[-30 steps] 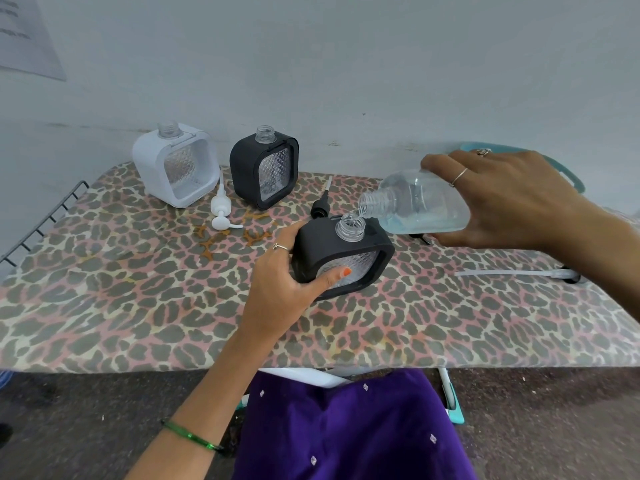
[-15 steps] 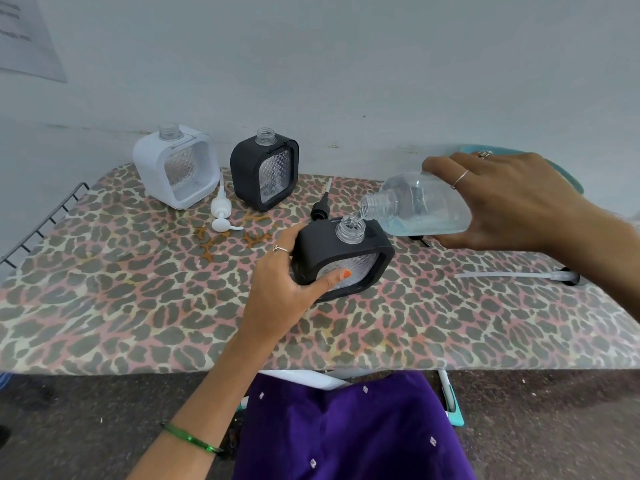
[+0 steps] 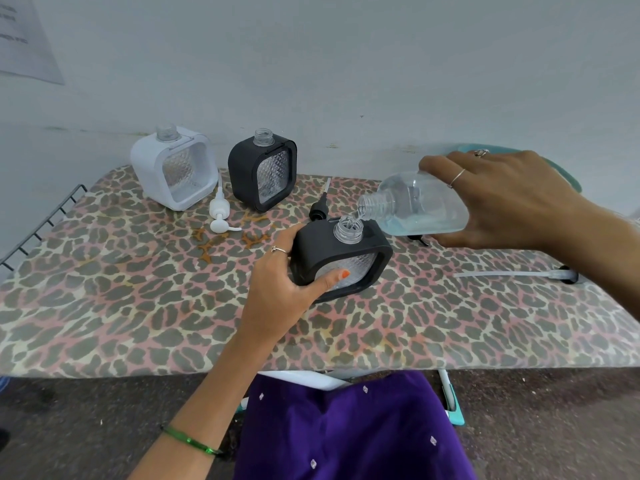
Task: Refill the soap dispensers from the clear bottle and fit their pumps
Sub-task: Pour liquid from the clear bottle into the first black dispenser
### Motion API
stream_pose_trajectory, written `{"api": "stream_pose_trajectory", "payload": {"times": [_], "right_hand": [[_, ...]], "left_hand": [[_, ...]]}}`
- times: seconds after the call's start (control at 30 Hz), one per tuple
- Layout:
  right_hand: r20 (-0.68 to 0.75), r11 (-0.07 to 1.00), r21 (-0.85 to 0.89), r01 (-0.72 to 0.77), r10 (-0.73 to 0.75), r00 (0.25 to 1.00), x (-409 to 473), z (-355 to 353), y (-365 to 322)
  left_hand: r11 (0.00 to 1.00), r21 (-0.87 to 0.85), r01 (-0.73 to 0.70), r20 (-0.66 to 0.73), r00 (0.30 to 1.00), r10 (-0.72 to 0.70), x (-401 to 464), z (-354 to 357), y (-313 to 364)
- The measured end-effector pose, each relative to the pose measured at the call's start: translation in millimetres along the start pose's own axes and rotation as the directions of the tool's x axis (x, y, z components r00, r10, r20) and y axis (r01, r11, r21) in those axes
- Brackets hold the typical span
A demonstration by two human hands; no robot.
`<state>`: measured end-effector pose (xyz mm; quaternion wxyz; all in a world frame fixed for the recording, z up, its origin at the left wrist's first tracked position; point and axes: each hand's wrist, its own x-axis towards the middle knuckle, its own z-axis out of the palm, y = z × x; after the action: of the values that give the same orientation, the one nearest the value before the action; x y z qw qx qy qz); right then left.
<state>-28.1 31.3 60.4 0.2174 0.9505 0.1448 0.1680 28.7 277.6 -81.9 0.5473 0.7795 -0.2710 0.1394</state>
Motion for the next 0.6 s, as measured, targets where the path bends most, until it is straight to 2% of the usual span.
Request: {"api": "stream_pose_trajectory", "payload": {"times": [0.6], "right_hand": [[0.001,1.0,-0.005,-0.001,0.001,1.0,-1.8,-1.3,2.1]], "left_hand": [[1.0,-0.008,0.014,-0.006,1.0,-0.014,0.8,1.2,-1.1]]}}
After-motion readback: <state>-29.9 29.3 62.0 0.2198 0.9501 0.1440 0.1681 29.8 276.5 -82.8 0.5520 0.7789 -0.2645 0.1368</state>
